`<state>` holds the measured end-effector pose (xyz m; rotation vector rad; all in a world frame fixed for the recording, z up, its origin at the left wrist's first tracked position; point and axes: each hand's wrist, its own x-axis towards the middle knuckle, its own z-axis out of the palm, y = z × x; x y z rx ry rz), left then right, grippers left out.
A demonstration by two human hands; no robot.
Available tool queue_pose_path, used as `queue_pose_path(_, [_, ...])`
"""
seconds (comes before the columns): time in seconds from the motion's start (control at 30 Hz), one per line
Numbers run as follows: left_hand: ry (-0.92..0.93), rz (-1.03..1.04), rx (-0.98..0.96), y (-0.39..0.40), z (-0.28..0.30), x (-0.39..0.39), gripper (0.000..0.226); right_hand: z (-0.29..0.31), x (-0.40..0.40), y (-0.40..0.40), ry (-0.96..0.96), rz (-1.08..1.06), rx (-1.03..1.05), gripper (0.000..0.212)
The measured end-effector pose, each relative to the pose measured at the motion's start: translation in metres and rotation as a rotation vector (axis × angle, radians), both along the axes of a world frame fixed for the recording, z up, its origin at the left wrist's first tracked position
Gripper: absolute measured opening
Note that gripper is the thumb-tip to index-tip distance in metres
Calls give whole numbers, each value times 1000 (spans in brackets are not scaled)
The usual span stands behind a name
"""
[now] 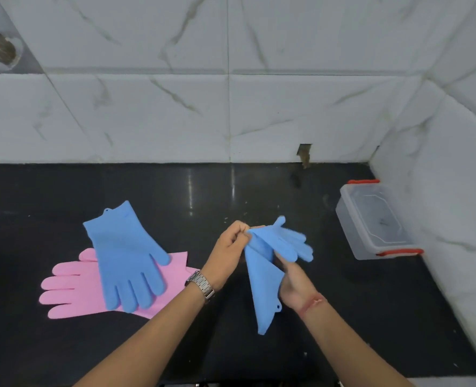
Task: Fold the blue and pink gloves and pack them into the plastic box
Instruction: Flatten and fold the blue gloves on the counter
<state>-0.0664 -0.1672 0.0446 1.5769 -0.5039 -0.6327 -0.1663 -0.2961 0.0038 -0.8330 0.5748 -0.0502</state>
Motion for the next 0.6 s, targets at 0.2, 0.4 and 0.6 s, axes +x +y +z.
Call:
queue_pose_path(0.2, [102, 194, 91, -16, -21, -12, 21, 16, -6, -43, -49, -187, -196, 43])
queue_pose_path(0.4, [353, 127, 267, -31, -49, -27, 10, 19, 0, -78, 189, -158, -444, 29])
queue_pose_path(0.6, [349, 62, 363, -26, -64, -37, 20, -1, -3, -88, 385, -98, -545, 44])
